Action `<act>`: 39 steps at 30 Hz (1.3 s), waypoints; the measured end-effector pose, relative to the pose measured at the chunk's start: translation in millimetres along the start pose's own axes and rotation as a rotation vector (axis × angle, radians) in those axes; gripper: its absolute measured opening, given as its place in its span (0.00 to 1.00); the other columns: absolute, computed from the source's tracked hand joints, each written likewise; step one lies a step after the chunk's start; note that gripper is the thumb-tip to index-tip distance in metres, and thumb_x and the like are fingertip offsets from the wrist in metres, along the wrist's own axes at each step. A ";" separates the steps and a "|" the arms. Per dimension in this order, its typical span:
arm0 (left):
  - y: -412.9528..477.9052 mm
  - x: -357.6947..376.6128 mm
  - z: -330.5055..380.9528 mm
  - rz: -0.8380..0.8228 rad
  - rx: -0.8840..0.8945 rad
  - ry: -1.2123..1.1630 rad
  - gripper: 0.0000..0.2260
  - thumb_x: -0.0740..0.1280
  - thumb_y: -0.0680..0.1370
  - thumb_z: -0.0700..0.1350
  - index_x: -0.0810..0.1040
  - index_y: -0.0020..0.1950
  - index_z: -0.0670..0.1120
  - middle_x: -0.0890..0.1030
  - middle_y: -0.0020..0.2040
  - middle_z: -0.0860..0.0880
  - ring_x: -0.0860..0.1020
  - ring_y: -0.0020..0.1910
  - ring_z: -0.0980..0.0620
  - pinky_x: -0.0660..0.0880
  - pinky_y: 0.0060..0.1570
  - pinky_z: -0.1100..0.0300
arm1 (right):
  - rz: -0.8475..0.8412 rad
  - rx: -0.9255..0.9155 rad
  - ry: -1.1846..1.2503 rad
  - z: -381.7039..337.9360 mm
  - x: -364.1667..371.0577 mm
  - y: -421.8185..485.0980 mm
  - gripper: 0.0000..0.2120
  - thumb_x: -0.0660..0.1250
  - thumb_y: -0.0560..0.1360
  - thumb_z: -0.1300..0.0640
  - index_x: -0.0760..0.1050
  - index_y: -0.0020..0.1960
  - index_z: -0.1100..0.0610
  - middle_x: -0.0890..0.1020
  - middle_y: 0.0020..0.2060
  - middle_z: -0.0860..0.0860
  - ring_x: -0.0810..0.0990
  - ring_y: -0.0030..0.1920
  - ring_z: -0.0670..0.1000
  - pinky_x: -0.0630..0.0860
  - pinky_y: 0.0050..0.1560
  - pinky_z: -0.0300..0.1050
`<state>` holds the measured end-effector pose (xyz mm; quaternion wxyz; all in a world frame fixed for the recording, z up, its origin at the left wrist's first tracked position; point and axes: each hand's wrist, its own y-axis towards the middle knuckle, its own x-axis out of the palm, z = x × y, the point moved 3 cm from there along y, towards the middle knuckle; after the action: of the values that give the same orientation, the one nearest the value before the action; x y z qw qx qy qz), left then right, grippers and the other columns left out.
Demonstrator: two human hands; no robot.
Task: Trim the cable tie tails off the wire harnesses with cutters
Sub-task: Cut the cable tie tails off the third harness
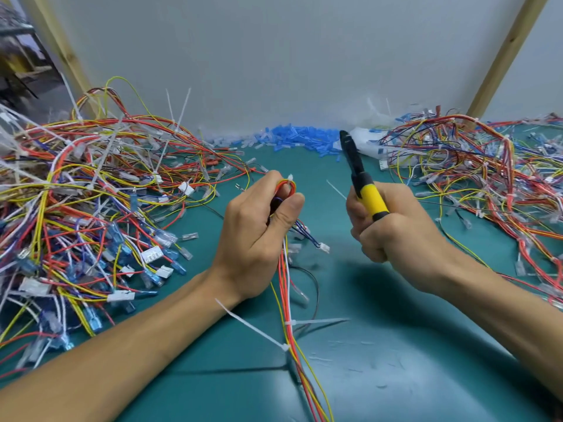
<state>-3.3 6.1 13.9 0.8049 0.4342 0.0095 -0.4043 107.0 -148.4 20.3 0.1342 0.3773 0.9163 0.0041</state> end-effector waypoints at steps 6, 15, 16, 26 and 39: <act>1.0 -0.1 -4.1 0.006 -0.021 0.013 0.14 0.63 0.85 0.44 0.68 0.41 0.40 0.65 0.34 0.52 0.65 0.35 0.52 0.62 0.38 0.61 | -0.341 0.275 0.503 -0.9 -10.6 1.6 0.15 0.50 0.55 0.68 0.65 0.39 0.56 0.58 0.32 0.51 0.54 0.29 0.48 0.54 0.29 0.37; 4.5 -0.2 -11.5 0.059 -0.110 -0.072 0.16 0.62 0.86 0.48 0.68 0.42 0.40 0.66 0.35 0.44 0.64 0.35 0.47 0.64 0.38 0.49 | -0.352 0.054 0.277 0.6 -12.0 2.9 0.15 0.63 0.49 0.67 0.74 0.36 0.63 0.68 0.27 0.55 0.62 0.26 0.51 0.61 0.31 0.40; 5.2 -0.3 -13.0 0.073 -0.128 -0.098 0.17 0.61 0.86 0.50 0.69 0.43 0.39 0.68 0.36 0.41 0.65 0.36 0.43 0.64 0.39 0.46 | -0.356 0.050 0.209 1.2 -9.9 3.8 0.18 0.64 0.49 0.66 0.78 0.39 0.64 0.71 0.29 0.57 0.65 0.26 0.52 0.61 0.29 0.40; 12.6 -2.3 -20.9 0.145 -0.158 -0.070 0.16 0.61 0.87 0.46 0.75 0.43 0.38 0.71 0.41 0.45 0.69 0.41 0.55 0.65 0.45 0.62 | -0.587 0.014 -0.001 -5.7 32.2 -27.4 0.09 0.73 0.78 0.63 0.80 0.57 0.64 0.83 0.38 0.50 0.69 0.30 0.50 0.64 0.27 0.38; 6.4 -10.5 -32.2 0.366 -0.240 0.052 0.18 0.73 0.77 0.48 0.70 0.61 0.49 0.73 0.60 0.46 0.72 0.59 0.50 0.70 0.65 0.52 | -0.227 -0.173 -0.061 -6.6 13.2 -13.8 0.10 0.72 0.72 0.63 0.76 0.50 0.67 0.75 0.34 0.56 0.70 0.34 0.52 0.68 0.34 0.45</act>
<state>4.7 37.5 2.1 0.9104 0.3399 -0.0008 -0.2361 86.8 -148.5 21.9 0.1937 0.2581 0.9448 0.0566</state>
